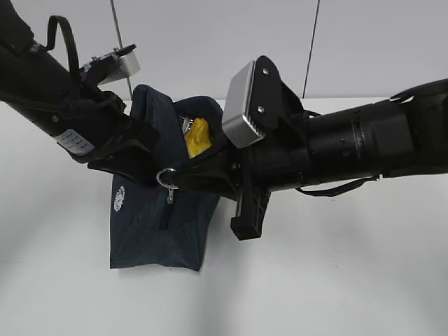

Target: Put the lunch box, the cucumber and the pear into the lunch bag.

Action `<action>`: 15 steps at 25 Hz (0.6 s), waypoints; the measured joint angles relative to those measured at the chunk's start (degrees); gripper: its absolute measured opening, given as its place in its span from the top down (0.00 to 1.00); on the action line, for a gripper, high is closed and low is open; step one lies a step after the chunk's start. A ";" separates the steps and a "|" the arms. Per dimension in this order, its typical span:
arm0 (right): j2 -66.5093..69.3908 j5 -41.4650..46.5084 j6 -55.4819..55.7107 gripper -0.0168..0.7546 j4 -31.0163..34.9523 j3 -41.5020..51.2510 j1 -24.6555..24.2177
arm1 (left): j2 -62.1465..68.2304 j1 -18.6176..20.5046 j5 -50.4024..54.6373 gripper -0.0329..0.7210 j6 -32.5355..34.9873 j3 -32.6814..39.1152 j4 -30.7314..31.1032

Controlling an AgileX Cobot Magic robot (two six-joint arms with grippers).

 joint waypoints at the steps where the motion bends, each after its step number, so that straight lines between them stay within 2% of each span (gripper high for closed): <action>1: -0.28 -0.61 -0.03 0.98 0.00 -0.28 0.00 | 0.00 0.00 0.00 0.95 0.00 0.00 0.00; 15: -0.65 -9.68 -0.13 0.98 0.00 -5.59 0.45 | 0.00 0.00 -0.45 0.95 0.00 -0.05 -0.79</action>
